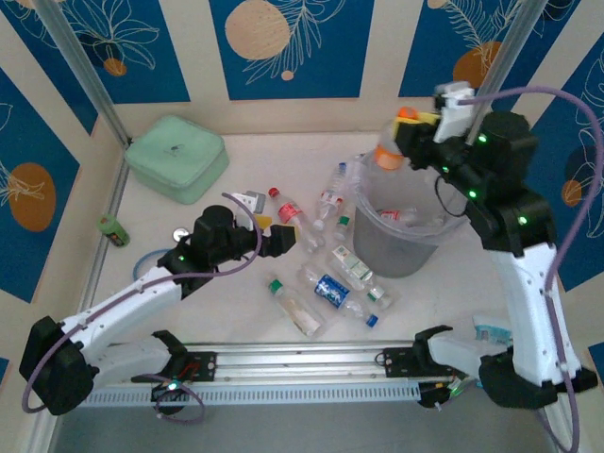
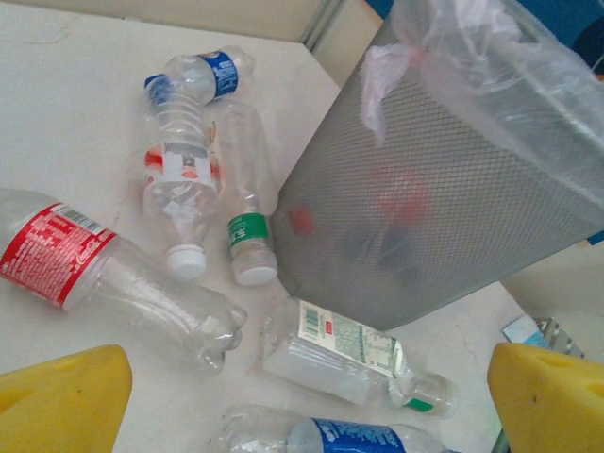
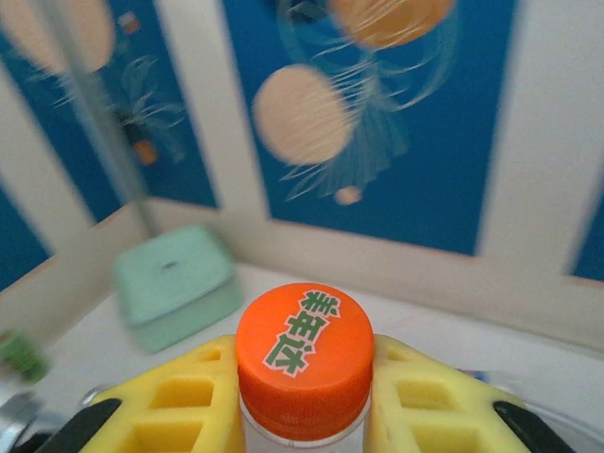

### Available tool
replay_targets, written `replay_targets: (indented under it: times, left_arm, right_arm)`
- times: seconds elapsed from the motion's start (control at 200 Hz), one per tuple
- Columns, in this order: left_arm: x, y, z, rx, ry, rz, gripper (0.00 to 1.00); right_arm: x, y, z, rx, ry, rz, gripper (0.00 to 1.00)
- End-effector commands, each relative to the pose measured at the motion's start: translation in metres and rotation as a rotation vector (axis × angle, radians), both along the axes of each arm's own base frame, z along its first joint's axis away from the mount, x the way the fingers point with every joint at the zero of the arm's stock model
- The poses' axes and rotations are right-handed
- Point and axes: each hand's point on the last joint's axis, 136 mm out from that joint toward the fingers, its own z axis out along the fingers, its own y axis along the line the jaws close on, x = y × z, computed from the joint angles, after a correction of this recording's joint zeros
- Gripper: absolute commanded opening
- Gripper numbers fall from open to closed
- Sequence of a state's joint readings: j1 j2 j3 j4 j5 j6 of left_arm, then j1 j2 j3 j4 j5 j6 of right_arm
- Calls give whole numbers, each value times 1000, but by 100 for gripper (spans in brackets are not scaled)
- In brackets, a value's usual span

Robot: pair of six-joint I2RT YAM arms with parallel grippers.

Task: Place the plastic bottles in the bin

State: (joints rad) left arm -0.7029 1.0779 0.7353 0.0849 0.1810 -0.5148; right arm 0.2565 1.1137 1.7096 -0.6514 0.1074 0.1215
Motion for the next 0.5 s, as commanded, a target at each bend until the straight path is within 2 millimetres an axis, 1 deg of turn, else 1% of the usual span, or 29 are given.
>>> replay_targets:
  times: [0.0, 0.105, 0.215, 0.34, 0.495]
  left_arm:
    - [3, 0, -17, 30, 27, 16, 96]
    - [6, -4, -24, 34, 47, 13, 96]
    - [5, -4, -33, 55, 73, 8, 96]
    - [1, 1, -42, 91, 97, 12, 96]
    - [1, 6, -47, 102, 102, 34, 96]
  right_arm:
    - [18, -46, -27, -39, 76, -200, 0]
    - [26, -69, -58, -39, 197, -275, 0]
    - [34, -82, -93, -38, 316, -321, 0]
    - [39, -81, -131, -33, 448, -306, 0]
    - [43, -66, -175, -53, 619, -237, 0]
